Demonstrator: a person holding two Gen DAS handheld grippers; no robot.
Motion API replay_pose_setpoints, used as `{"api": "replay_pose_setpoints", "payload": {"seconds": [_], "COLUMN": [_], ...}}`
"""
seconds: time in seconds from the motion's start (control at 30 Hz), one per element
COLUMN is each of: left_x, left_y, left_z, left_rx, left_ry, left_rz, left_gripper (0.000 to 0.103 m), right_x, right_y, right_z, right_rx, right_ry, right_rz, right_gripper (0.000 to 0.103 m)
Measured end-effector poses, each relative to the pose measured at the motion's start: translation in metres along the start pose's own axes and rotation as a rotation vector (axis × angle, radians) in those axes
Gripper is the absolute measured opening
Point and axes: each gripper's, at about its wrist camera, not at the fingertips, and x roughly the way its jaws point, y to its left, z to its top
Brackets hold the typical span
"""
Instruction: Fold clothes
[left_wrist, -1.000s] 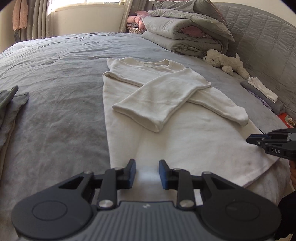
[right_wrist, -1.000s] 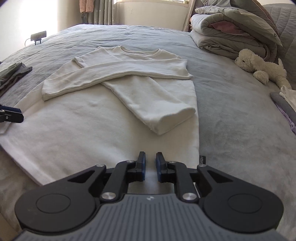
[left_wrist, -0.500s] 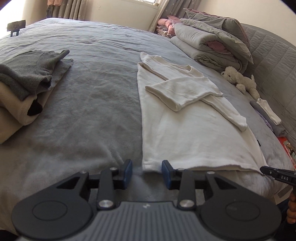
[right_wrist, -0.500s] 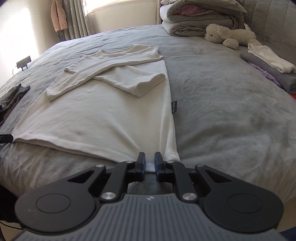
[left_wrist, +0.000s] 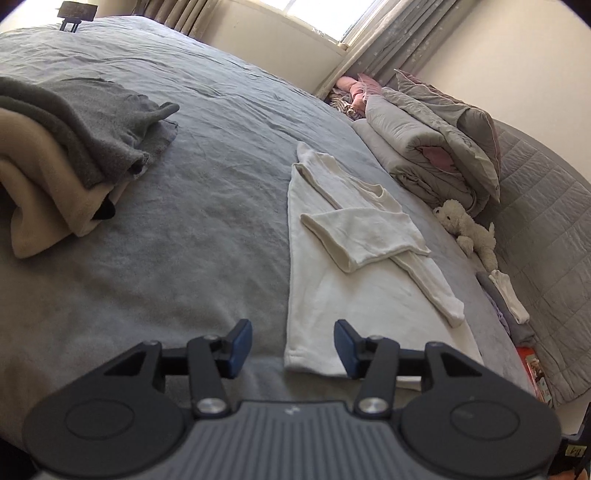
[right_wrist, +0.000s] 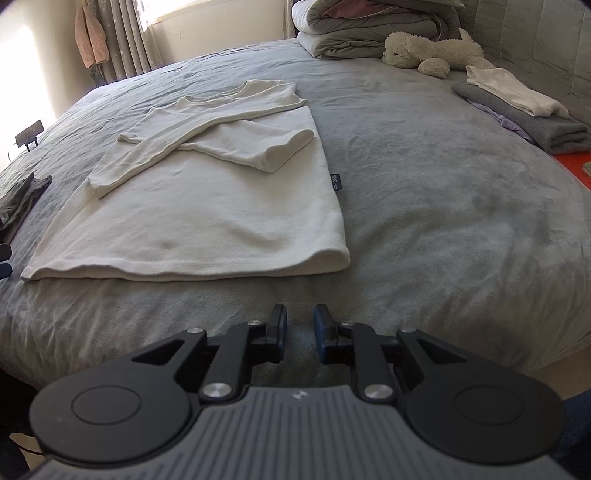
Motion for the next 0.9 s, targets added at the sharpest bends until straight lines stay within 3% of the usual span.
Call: {"api": "replay_pose_setpoints", "payload": {"seconds": [0.03, 0.07, 0.13, 0.27, 0.43, 0.67, 0.73, 0.8, 0.83, 0.9], "left_x": [0.001, 0.001, 0.003, 0.007, 0.015, 0.032, 0.036, 0.039, 0.039, 0.037], "left_y": [0.001, 0.002, 0.002, 0.002, -0.010, -0.029, -0.032, -0.031, -0.029, -0.026], "left_z": [0.001, 0.002, 0.003, 0.005, 0.002, -0.007, -0.009, -0.009, -0.008, -0.006], "left_rx": [-0.020, -0.029, -0.041, -0.054, -0.008, 0.072, 0.081, 0.072, 0.062, 0.032], "left_ry": [0.015, 0.022, 0.031, 0.046, 0.056, 0.065, 0.067, 0.071, 0.073, 0.068], "left_rz": [-0.018, -0.018, -0.008, 0.005, 0.025, 0.053, 0.071, 0.081, 0.082, 0.074], "left_gripper": [0.050, 0.050, 0.050, 0.050, 0.047, 0.045, 0.038, 0.022, 0.020, 0.015], "right_x": [-0.004, -0.007, -0.012, -0.007, 0.012, 0.025, 0.025, 0.025, 0.025, 0.025], "right_y": [-0.003, -0.008, -0.019, -0.050, -0.059, -0.054, -0.051, -0.049, -0.050, -0.054], "right_z": [0.001, 0.002, 0.006, 0.013, 0.016, 0.021, 0.020, 0.017, 0.017, 0.015], "right_rx": [0.023, 0.052, 0.109, 0.282, 0.351, 0.341, 0.328, 0.312, 0.317, 0.342], "right_ry": [-0.023, -0.053, -0.114, -0.177, -0.137, -0.118, -0.120, -0.127, -0.127, -0.128], "right_rz": [-0.001, -0.008, -0.021, 0.045, 0.112, 0.084, 0.075, 0.075, 0.083, 0.101], "right_gripper": [0.044, 0.050, 0.054, 0.054, 0.054, 0.039, 0.035, 0.028, 0.018, 0.015]}}
